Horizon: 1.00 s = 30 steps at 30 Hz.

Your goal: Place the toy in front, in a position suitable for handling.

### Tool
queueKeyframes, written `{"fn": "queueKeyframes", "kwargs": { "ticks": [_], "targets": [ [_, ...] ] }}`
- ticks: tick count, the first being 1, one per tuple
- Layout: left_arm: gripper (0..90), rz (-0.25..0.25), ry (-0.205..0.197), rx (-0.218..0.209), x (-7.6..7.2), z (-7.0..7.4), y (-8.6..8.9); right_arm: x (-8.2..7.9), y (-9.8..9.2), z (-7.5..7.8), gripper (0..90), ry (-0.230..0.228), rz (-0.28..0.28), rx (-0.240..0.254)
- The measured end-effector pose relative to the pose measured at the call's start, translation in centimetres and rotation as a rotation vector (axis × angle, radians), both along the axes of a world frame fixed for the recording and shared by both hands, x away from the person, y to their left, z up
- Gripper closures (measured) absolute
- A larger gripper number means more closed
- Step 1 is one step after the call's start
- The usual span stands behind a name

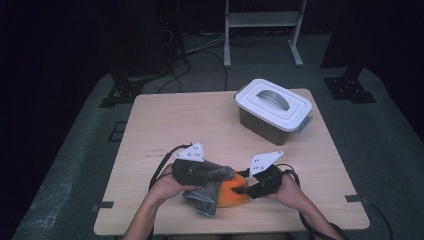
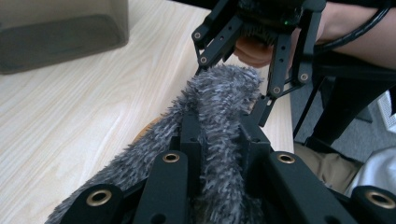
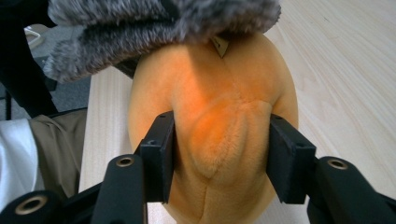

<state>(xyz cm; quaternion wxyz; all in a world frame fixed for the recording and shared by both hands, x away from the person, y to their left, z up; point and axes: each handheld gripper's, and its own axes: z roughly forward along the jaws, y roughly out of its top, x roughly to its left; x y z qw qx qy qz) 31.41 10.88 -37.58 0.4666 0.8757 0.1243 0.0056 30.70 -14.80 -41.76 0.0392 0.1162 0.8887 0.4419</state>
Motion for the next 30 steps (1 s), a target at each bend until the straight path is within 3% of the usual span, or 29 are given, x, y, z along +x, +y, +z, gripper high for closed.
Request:
{"fn": "queueKeyframes", "kwargs": {
  "ticks": [4,10,13,16,19,22,26,30],
  "targets": [
    [76.0,0.01,0.01,0.022,-0.1,-0.5,0.6,0.4,-0.2,0.2,34.2,0.019,-0.001,0.014],
    [76.0,0.027,0.024,0.017,-0.3,-0.9,2.2,0.9,-0.6,0.1,32.0,0.056,-0.01,0.03],
    [75.9,0.035,0.019,0.028,-0.5,-0.7,2.5,1.0,-0.1,-0.1,43.7,0.073,0.009,0.039],
    [76.0,0.042,-0.006,0.041,-0.6,0.1,2.5,0.3,0.3,0.3,57.1,-0.007,0.018,0.029],
    [76.0,0.025,-0.033,0.046,-0.8,1.3,1.8,-0.2,0.7,0.6,59.9,-0.049,0.029,0.024],
    [76.0,0.002,-0.054,0.053,-0.9,2.0,0.5,-0.6,1.2,0.8,59.9,-0.064,0.042,0.023],
    [76.0,-0.017,-0.042,0.067,-0.6,1.8,-0.5,-0.6,1.4,0.5,59.9,-0.051,0.049,0.019],
    [76.0,-0.007,-0.014,0.08,-0.4,1.3,-0.3,-0.5,1.1,0.3,60.6,-0.052,0.049,0.014]
  ]
}}
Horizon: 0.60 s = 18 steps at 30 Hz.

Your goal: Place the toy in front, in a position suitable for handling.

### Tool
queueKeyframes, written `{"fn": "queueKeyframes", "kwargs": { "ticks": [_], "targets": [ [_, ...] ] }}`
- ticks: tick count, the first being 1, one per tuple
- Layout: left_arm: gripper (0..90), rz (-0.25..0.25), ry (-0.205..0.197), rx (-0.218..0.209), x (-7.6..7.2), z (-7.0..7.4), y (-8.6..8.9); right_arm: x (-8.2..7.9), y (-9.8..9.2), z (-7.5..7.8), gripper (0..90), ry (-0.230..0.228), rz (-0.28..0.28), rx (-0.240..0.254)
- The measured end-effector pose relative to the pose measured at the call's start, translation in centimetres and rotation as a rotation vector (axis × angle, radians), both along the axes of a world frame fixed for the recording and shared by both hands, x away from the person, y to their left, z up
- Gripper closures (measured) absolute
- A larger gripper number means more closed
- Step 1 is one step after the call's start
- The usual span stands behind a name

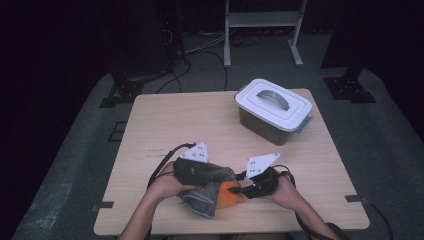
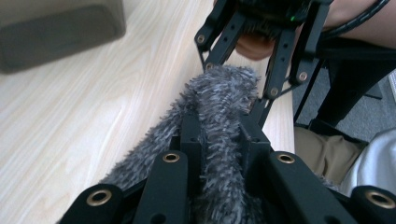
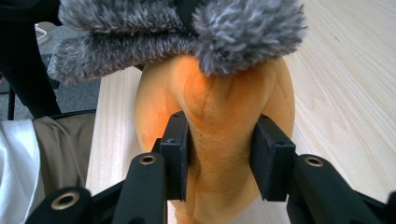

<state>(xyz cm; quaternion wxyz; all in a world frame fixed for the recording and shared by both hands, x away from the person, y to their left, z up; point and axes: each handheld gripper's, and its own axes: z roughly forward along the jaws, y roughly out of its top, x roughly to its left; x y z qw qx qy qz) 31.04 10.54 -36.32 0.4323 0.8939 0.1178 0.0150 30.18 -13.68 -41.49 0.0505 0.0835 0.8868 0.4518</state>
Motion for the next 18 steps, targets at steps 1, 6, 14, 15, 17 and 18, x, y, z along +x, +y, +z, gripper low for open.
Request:
{"fn": "queueKeyframes", "kwargs": {
  "ticks": [1,6,14,15,17,18],
  "targets": [
    [76.0,0.006,0.006,-0.003,0.1,-0.1,0.2,0.0,0.0,0.0,61.0,0.0,0.001,-0.002],
    [76.0,0.043,0.024,-0.015,0.4,-0.8,2.1,0.3,-0.4,-0.2,61.5,0.014,0.0,0.0],
    [75.9,0.098,0.079,-0.088,0.5,-2.7,4.7,1.1,-1.5,-0.7,61.2,0.06,-0.008,-0.003],
    [75.8,0.102,0.082,-0.09,0.5,-2.8,4.9,1.1,-1.5,-0.7,61.2,0.064,-0.011,-0.004],
    [75.8,0.105,0.089,-0.095,0.4,-3.2,5.3,1.2,-1.7,-0.8,61.0,0.073,-0.012,-0.005],
    [75.8,0.11,0.094,-0.101,0.4,-3.3,5.5,1.3,-1.8,-0.8,60.8,0.072,-0.01,-0.006]
  ]
}}
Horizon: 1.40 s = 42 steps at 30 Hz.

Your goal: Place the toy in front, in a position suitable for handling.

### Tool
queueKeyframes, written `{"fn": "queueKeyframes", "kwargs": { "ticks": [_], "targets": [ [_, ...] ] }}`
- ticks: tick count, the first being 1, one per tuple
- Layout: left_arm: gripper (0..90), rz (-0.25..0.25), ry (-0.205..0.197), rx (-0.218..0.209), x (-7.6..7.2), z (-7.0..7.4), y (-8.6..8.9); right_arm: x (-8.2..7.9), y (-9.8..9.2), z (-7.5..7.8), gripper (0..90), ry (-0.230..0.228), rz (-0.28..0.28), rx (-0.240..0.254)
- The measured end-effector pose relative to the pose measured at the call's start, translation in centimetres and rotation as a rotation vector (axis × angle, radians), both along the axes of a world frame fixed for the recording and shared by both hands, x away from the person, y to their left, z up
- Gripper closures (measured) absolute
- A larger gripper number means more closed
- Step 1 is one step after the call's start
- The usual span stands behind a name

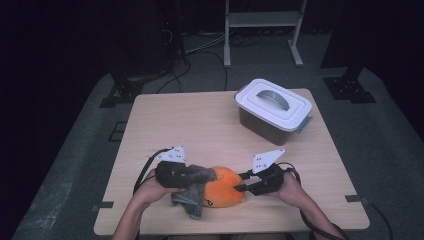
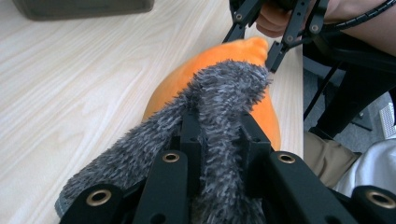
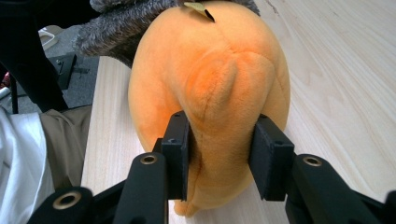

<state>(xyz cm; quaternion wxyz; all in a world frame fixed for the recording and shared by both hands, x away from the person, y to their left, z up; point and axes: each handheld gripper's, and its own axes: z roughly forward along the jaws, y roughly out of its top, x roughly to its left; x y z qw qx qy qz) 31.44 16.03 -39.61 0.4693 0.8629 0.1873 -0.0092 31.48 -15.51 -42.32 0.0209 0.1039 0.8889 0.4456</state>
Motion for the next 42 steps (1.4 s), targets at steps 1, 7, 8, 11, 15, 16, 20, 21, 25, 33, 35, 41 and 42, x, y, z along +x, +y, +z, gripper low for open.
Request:
{"fn": "queueKeyframes", "kwargs": {
  "ticks": [1,7,8,11,15,16,20,21,25,33,35,41,42],
  "targets": [
    [75.8,0.005,0.004,-0.003,-0.1,-0.1,0.1,0.0,-0.1,0.0,60.7,0.009,-0.004,0.0],
    [75.7,0.014,0.015,-0.013,-0.2,-0.7,0.8,0.0,-0.5,-0.1,60.3,0.017,-0.004,-0.005],
    [75.7,0.017,0.018,-0.016,-0.3,-0.8,0.9,0.0,-0.5,-0.2,60.3,0.021,-0.004,-0.005],
    [75.6,0.023,0.023,-0.013,-0.4,-1.0,1.1,0.0,-0.6,-0.2,59.9,0.024,-0.002,-0.003],
    [75.6,0.023,0.025,-0.01,-0.4,-1.1,1.2,0.0,-0.7,-0.3,58.2,0.04,0.0,-0.003],
    [75.6,0.021,0.025,-0.006,-0.4,-1.1,1.1,0.0,-0.7,-0.3,56.4,0.052,0.003,-0.001],
    [75.7,0.02,0.011,0.01,-0.2,-0.8,0.8,0.2,-0.6,0.0,39.2,0.1,0.004,-0.002],
    [75.7,0.015,0.009,0.011,-0.2,-0.8,0.7,0.4,-0.5,0.1,36.0,0.111,0.002,-0.009],
    [75.7,0.002,0.0,0.017,-0.1,-0.7,0.4,1.3,-0.7,0.6,27.6,0.136,-0.016,0.015],
    [75.8,-0.003,0.0,0.02,-0.1,-0.7,0.2,2.1,0.8,0.4,29.6,0.165,0.004,-0.006],
    [75.9,0.004,-0.001,0.016,0.1,-0.6,0.4,2.0,1.0,0.5,45.3,0.118,0.006,-0.004],
    [75.9,0.027,-0.03,-0.049,1.0,1.5,0.4,2.1,0.8,1.7,53.4,-0.015,0.002,0.003],
    [75.9,0.031,-0.042,-0.052,1.2,2.0,0.2,2.1,0.9,2.0,53.4,-0.039,0.002,-0.01]
  ]
}}
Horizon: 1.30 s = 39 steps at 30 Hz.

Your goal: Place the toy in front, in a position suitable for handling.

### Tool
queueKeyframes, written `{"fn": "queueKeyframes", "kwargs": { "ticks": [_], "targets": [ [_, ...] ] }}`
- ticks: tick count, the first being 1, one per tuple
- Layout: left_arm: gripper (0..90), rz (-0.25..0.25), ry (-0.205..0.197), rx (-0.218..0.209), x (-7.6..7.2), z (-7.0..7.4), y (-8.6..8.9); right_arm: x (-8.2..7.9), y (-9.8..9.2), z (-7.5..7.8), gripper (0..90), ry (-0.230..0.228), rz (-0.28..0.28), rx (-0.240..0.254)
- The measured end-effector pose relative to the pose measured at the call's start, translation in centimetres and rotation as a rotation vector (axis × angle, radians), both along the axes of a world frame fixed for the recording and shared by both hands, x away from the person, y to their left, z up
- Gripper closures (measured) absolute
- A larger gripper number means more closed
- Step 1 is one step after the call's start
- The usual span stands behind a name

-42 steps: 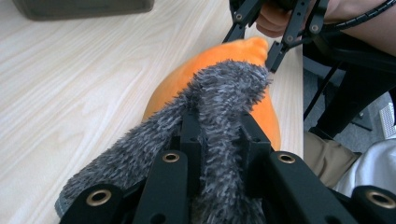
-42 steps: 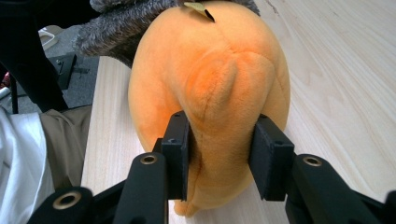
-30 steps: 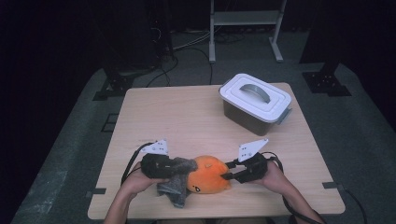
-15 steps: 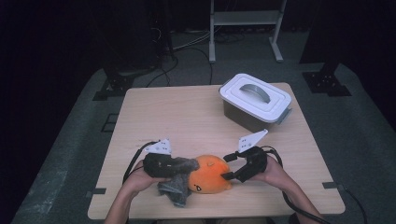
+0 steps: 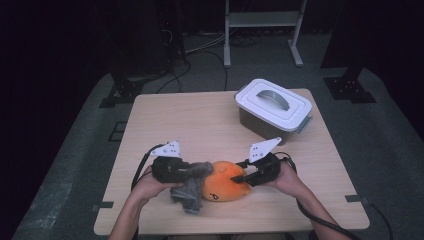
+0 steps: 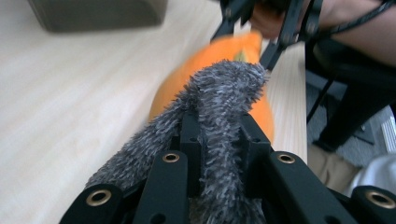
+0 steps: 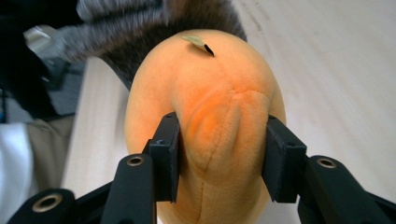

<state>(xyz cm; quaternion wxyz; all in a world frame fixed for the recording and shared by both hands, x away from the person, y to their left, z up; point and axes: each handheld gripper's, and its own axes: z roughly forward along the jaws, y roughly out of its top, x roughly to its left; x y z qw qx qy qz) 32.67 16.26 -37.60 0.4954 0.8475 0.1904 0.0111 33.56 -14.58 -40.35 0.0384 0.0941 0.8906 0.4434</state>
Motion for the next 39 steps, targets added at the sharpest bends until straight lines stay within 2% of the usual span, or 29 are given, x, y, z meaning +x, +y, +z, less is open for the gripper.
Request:
{"fn": "queueKeyframes", "kwargs": {
  "ticks": [2,4,8,9,11,16,19,23,25,26,28,30,32,36,39],
  "targets": [
    [75.9,-0.002,-0.011,-0.004,0.5,0.7,-0.6,0.0,0.2,0.2,53.4,-0.033,0.001,-0.016],
    [75.9,-0.009,-0.009,0.01,0.9,0.7,-1.3,0.0,0.2,0.0,53.1,-0.037,0.015,-0.013],
    [75.8,-0.032,0.029,0.061,1.3,-0.8,-3.0,-0.4,-0.5,-0.7,48.8,-0.011,0.016,0.013],
    [75.8,-0.043,0.041,0.053,1.3,-1.2,-3.2,-0.5,-0.8,-0.9,46.0,-0.001,0.014,0.017],
    [75.9,-0.059,0.059,0.025,1.0,-1.7,-3.5,-0.7,-1.4,-1.4,38.8,0.041,0.01,0.015],
    [75.9,-0.116,0.07,0.051,-0.3,-1.9,-3.9,-0.7,-3.0,-1.2,28.2,0.182,0.001,0.067],
    [75.9,-0.13,0.072,0.054,-1.0,-2.1,-3.8,-0.6,-3.3,-1.4,24.1,0.215,-0.007,0.073],
    [75.9,-0.143,0.081,0.053,-1.5,-2.6,-3.8,-0.7,-2.2,-2.0,18.5,0.251,0.009,0.052],
    [76.0,-0.135,0.076,0.054,-1.6,-2.7,-3.9,-0.7,-1.5,-2.3,21.3,0.261,-0.001,0.044],
    [76.0,-0.128,0.07,0.052,-1.5,-2.8,-3.8,-0.8,-1.2,-2.3,27.4,0.257,-0.007,0.038],
    [76.1,-0.113,0.066,0.036,-1.3,-2.6,-3.5,-1.1,-1.2,-2.1,43.5,0.192,-0.017,0.038],
    [76.1,-0.098,0.063,0.022,-1.1,-2.3,-3.2,-1.3,-1.2,-1.8,51.4,0.133,-0.025,0.046],
    [76.1,-0.083,0.056,0.015,-0.8,-1.7,-3.1,-1.2,-1.2,-1.5,54.6,0.091,-0.041,0.06],
    [76.0,-0.064,0.014,0.015,0.0,-0.2,-3.5,-0.5,-1.0,-0.9,55.0,0.043,-0.056,0.083],
    [76.0,-0.069,0.007,0.025,0.4,0.1,-4.3,-0.5,-0.5,-0.8,54.7,0.016,-0.051,0.069]
  ]
}}
